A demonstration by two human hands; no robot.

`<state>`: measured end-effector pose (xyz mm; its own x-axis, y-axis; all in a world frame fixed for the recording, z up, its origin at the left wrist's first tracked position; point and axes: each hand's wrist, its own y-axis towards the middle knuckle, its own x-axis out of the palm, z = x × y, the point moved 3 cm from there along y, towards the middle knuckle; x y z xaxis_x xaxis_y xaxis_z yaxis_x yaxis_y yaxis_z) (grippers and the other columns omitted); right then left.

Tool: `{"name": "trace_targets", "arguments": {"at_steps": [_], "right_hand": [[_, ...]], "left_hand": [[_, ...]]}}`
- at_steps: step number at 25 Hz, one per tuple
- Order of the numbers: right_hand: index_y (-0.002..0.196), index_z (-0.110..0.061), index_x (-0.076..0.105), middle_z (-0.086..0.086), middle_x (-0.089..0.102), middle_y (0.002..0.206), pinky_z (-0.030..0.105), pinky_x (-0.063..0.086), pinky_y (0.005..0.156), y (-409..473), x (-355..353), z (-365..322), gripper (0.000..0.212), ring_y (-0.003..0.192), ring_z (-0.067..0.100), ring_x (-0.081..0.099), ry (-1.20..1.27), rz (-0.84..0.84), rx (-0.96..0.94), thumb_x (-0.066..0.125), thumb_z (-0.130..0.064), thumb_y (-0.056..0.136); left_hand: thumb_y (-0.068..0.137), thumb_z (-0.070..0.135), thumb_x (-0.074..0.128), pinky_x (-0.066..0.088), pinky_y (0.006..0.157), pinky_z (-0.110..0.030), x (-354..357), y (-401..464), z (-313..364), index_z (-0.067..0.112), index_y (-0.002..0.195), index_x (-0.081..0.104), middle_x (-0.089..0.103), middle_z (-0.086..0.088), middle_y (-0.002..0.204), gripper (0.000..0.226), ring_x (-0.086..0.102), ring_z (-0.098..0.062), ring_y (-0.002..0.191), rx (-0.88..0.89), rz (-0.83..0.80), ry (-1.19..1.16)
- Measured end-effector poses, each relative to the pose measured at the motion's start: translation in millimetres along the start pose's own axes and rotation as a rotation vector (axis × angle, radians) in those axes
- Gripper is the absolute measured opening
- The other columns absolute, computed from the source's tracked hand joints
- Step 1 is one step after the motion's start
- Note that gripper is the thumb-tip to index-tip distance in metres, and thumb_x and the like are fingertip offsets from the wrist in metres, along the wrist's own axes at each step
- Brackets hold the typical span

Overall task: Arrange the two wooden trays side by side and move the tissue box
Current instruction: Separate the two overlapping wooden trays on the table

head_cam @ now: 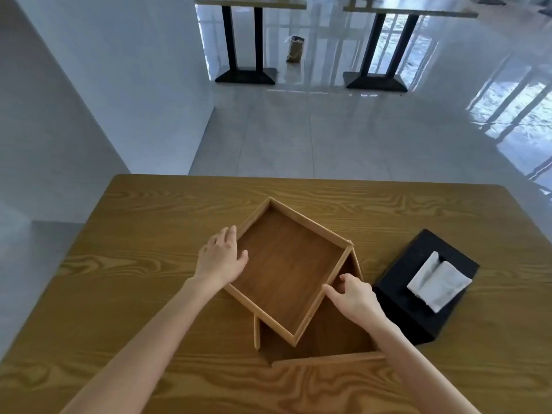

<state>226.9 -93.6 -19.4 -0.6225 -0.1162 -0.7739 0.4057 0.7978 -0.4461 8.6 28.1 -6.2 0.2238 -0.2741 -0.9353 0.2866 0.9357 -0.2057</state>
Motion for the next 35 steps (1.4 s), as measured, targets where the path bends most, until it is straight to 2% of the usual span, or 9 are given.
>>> {"name": "trace_targets", "arguments": {"at_steps": [10,14,16,20,23,28,31,33,35], "right_hand": [[0.100,-0.010,0.050,0.003,0.060,0.098,0.040,0.054,0.083,16,24,0,0.032,0.086,0.019,0.058,0.155,-0.066,0.102,0.057,-0.037,0.086],[0.110,-0.011,0.052,0.005,0.062,0.110,0.028,0.048,0.077,14,25,1,0.033,0.087,0.014,0.056,0.228,-0.070,0.076,0.057,-0.033,0.087],[0.121,-0.011,0.050,0.006,0.062,0.119,0.025,0.045,0.079,13,24,3,0.039,0.100,0.018,0.060,0.257,-0.073,0.059,0.058,-0.030,0.087],[0.138,-0.010,0.034,0.010,0.058,0.129,0.037,0.048,0.098,11,24,12,0.059,0.114,0.024,0.058,0.306,-0.081,0.078,0.059,-0.027,0.086],[0.139,-0.012,0.033,0.012,0.059,0.127,0.046,0.050,0.096,6,26,15,0.062,0.111,0.026,0.060,0.367,-0.088,0.097,0.061,-0.026,0.085],[0.137,-0.015,0.036,0.012,0.061,0.123,0.047,0.049,0.097,-3,30,16,0.057,0.111,0.027,0.060,0.391,-0.023,0.111,0.059,-0.026,0.087],[0.133,-0.015,0.044,0.004,0.066,0.104,0.037,0.053,0.089,-6,31,7,0.046,0.091,0.017,0.063,0.403,-0.004,0.078,0.055,-0.020,0.088],[0.127,-0.017,0.051,-0.009,0.061,0.081,0.030,0.052,0.077,-8,32,-4,0.040,0.073,0.010,0.060,0.403,0.012,0.045,0.054,-0.019,0.088],[0.124,-0.019,0.054,-0.015,0.055,0.073,0.029,0.052,0.072,-10,33,-20,0.037,0.068,0.010,0.059,0.419,0.034,0.017,0.055,-0.020,0.087]], "left_hand": [[0.089,0.032,0.044,0.043,0.096,-0.044,18,21,-16,0.009,0.137,0.029,0.040,-0.013,0.140,0.056,0.039,-0.032,0.125,-0.110,-0.012,-0.022],[0.088,0.033,0.047,0.042,0.094,-0.042,20,23,-25,0.009,0.136,0.033,0.039,-0.013,0.134,0.055,0.040,-0.033,0.120,-0.161,-0.023,-0.072],[0.087,0.031,0.049,0.043,0.090,-0.038,20,20,-29,0.007,0.129,0.042,0.044,-0.014,0.127,0.049,0.045,-0.032,0.114,-0.178,-0.007,-0.122],[0.086,0.020,0.053,0.044,0.077,-0.030,26,2,-37,0.004,0.112,0.051,0.056,-0.015,0.115,0.031,0.057,-0.027,0.099,-0.190,0.032,-0.264],[0.087,0.011,0.052,0.044,0.075,-0.028,33,-14,-43,0.003,0.110,0.048,0.060,-0.016,0.114,0.025,0.059,-0.027,0.099,-0.204,0.055,-0.349],[0.088,0.009,0.050,0.044,0.070,-0.026,35,-29,-48,0.003,0.111,0.045,0.061,-0.017,0.114,0.025,0.061,-0.027,0.092,-0.231,0.044,-0.417],[0.087,0.009,0.051,0.046,0.070,-0.027,35,-38,-57,0.004,0.114,0.044,0.060,-0.017,0.116,0.028,0.057,-0.023,0.088,-0.248,0.008,-0.451],[0.087,0.008,0.053,0.045,0.071,-0.025,30,-44,-67,0.005,0.119,0.044,0.058,-0.018,0.120,0.034,0.059,-0.026,0.097,-0.253,0.011,-0.471],[0.085,0.008,0.054,0.043,0.066,-0.019,20,-46,-80,0.007,0.128,0.041,0.057,-0.018,0.123,0.044,0.061,-0.023,0.092,-0.260,0.023,-0.488]]}}
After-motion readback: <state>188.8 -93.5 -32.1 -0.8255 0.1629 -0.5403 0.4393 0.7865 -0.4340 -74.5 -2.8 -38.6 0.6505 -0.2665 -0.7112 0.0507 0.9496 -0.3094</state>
